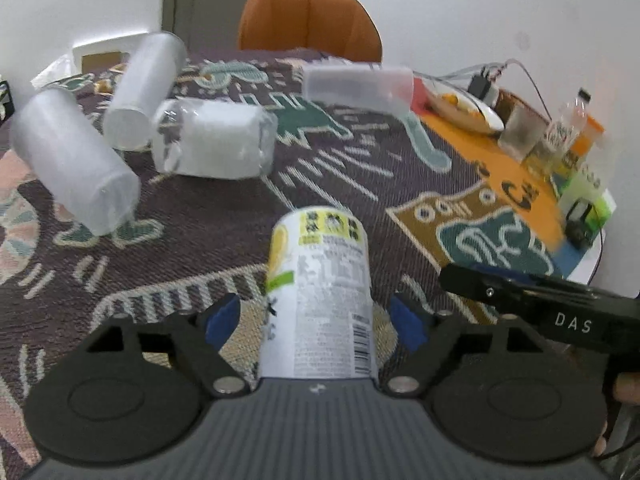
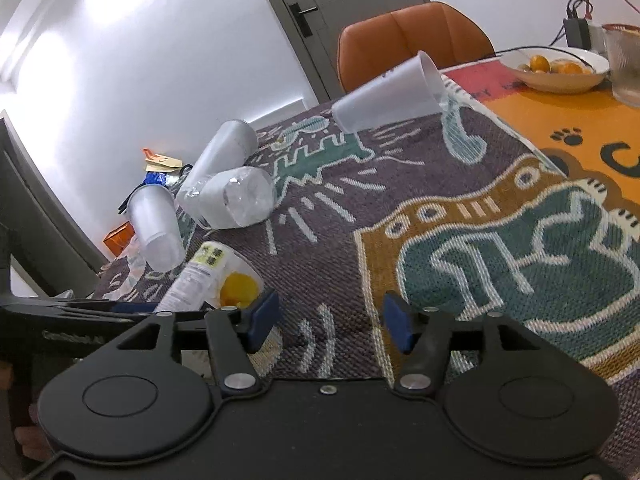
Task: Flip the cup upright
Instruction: 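Lift the bottle with the left gripper and rotate it upright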
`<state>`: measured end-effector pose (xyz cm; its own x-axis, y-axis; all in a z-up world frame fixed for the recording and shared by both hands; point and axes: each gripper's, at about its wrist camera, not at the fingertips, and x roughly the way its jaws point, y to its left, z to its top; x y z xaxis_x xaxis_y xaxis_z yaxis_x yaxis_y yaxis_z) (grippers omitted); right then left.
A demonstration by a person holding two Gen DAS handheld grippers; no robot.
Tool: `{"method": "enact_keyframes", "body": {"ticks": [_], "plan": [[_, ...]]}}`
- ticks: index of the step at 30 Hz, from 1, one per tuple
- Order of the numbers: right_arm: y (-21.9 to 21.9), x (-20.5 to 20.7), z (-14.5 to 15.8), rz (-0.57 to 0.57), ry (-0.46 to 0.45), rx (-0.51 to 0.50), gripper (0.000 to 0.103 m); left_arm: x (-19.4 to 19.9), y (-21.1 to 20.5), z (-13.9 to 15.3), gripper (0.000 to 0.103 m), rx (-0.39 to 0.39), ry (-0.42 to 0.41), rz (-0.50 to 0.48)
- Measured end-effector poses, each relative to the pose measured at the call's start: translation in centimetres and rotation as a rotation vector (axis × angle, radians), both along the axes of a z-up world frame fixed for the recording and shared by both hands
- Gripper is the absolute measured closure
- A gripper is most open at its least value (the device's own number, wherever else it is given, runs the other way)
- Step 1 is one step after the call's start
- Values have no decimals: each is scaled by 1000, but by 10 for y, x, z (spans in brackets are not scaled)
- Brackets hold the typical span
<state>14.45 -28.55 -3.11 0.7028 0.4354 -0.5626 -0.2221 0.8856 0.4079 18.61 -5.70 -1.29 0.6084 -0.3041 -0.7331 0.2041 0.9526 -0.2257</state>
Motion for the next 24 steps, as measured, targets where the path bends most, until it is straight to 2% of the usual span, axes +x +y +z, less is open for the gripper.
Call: {"method": "enact_keyframes", "body": {"ticks": [4, 6, 11, 18, 24], "plan": [[1, 6, 7, 8, 11, 52, 31, -6, 14, 9, 22, -47, -35, 46], [3, 10, 10, 15, 22, 74, 30, -9, 20, 13, 22, -49, -56, 66], [17, 20, 18, 52, 53, 125, 12, -17, 39, 19, 19, -53, -111, 136], [37, 41, 13, 85, 171, 229, 11, -30, 69, 15, 15, -76, -168, 262], [49, 55, 1, 72, 277, 278, 13, -36, 89, 4, 14, -100, -163, 327]]}}
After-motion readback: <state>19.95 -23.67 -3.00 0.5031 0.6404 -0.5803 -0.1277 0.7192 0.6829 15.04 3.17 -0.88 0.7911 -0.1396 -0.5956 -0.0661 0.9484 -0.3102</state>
